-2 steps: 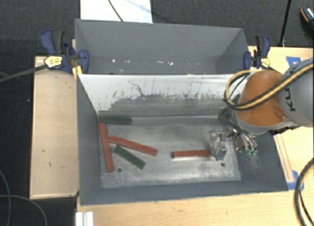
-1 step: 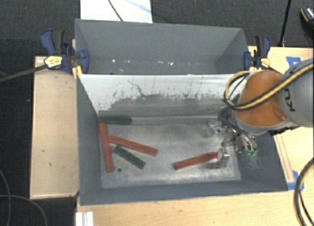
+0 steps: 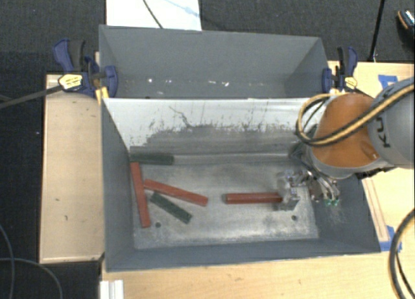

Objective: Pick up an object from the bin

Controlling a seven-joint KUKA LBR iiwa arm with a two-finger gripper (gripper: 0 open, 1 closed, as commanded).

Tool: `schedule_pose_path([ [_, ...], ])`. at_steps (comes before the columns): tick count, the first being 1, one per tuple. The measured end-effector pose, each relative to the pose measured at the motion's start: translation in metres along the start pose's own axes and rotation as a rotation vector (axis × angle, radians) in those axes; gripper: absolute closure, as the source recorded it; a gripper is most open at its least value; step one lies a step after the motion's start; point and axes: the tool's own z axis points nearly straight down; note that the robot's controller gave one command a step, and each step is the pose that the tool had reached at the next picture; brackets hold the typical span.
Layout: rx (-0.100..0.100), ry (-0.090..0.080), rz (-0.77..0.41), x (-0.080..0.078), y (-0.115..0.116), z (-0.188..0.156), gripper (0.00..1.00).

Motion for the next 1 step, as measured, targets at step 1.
schedule_pose_path([
  [1,0.000,-0.010,0.015,-0.0035,0.0174,-0.1491,1.00],
])
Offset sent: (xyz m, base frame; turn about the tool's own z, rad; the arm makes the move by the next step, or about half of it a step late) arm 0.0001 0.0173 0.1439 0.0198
